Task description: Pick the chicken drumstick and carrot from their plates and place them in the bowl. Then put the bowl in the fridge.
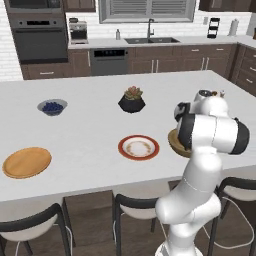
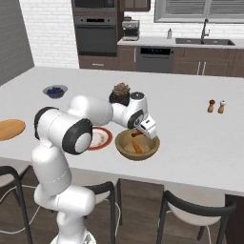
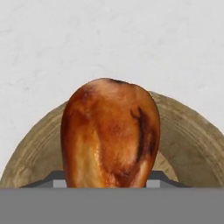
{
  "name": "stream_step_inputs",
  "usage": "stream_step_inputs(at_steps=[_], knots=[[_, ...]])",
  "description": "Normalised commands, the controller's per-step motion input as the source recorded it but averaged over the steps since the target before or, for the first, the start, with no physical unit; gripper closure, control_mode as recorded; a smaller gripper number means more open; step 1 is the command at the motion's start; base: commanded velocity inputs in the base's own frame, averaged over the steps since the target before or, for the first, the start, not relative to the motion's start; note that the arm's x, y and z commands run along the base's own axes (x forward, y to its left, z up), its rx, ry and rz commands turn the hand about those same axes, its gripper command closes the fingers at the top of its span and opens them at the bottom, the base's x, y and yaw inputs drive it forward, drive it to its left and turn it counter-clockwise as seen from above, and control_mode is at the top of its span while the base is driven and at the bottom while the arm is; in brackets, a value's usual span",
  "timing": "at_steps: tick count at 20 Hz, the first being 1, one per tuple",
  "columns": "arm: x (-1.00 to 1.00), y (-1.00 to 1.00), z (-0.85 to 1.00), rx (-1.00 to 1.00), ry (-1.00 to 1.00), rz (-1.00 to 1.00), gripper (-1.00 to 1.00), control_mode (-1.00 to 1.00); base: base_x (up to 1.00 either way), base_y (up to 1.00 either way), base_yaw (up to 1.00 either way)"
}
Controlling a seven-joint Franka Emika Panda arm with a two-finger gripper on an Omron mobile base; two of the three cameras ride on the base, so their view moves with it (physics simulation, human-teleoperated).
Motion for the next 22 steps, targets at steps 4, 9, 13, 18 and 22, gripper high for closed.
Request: stream_step_inputs(at_steps=[4, 9, 13, 18, 22], knots=[[0.04, 0.41, -0.32, 0.00, 0.02, 0.04, 1.00, -1.00, 0.00, 0.00, 0.00], [0.14, 0.03, -0.24, 0.00, 0.00, 0.01, 1.00, -1.00, 0.00, 0.00, 0.00], [0.14, 0.00, -0.30, -0.01, 0.00, 0.00, -1.00, -1.00, 0.00, 0.00, 0.00], [0.07, -0.05, -0.06, 0.00, 0.00, 0.00, -1.00, -1.00, 0.00, 0.00, 0.00], [0.00, 0.00, 0.53, 0.02, 0.00, 0.00, -1.00, -1.00, 0.00, 0.00, 0.00]])
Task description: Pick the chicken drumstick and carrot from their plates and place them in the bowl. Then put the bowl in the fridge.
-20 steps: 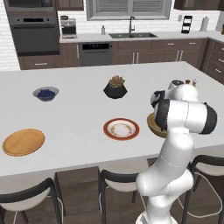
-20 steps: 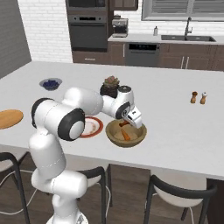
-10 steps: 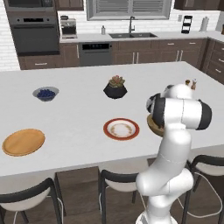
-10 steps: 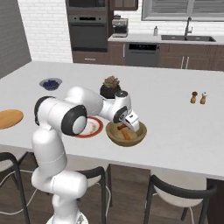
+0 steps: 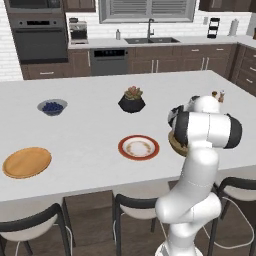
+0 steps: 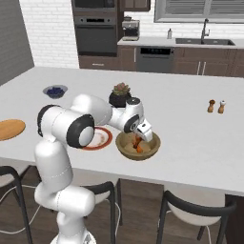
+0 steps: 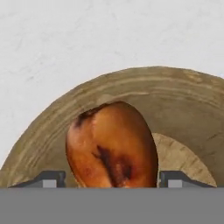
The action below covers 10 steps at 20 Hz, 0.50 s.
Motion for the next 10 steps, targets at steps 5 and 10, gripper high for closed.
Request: stream_step_inputs(at_steps=[5, 10], knots=[[-0.12, 0.00, 0.99, 0.00, 0.00, 0.00, -1.00, -1.00, 0.00, 0.00, 0.00], [-0.91, -0.27, 0.78, 0.08, 0.00, 0.00, -1.00, -1.00, 0.00, 0.00, 0.00]])
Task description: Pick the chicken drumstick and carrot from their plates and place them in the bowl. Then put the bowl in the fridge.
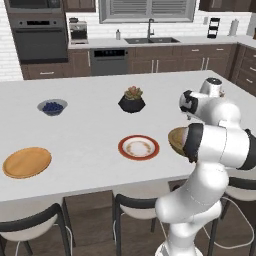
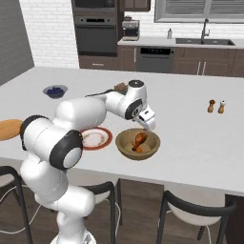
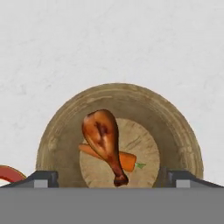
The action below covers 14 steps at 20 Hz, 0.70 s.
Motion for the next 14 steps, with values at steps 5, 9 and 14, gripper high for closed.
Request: stream_step_inputs(at_steps=[5, 9, 14], knots=[[-1.00, -0.53, 0.07, 0.23, 0.02, 0.00, -1.00, -1.00, 0.00, 0.00, 0.00], [-0.84, -0.14, -0.13, 0.11, 0.08, 0.00, -1.00, -1.00, 0.00, 0.00, 0.00], [-0.01, 0.11, -0.44, 0.00, 0.20, 0.00, -1.00, -1.00, 0.00, 0.00, 0.00]])
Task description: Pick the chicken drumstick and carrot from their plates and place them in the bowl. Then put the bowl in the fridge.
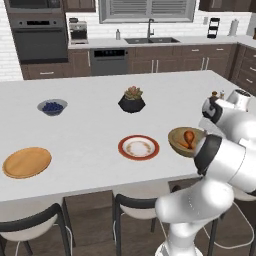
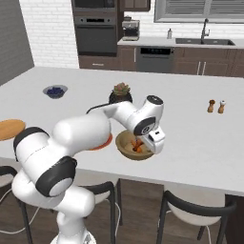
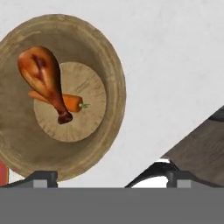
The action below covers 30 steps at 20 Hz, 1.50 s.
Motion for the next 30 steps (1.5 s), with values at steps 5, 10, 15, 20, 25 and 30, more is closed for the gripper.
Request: stream_step_inputs(at_steps=[5, 10, 15, 20, 25, 30], knots=[[0.04, 0.15, -0.69, 0.00, 0.23, 0.00, -1.00, -1.00, 0.00, 0.00, 0.00], [0.09, 0.00, -0.38, 0.01, 0.05, 0.00, -1.00, -1.00, 0.00, 0.00, 0.00], [0.07, -0.21, -0.02, 0.00, -0.04, -0.06, -1.00, -1.00, 0.00, 0.00, 0.00], [0.18, -0.36, -0.08, -0.02, -0.08, -0.08, -1.00, -1.00, 0.00, 0.00, 0.00], [0.40, -0.06, -0.17, 0.00, -0.10, -0.08, -1.00, -1.00, 0.00, 0.00, 0.00], [0.31, 0.00, -0.26, 0.00, -0.03, -0.06, -1.00, -1.00, 0.00, 0.00, 0.00]])
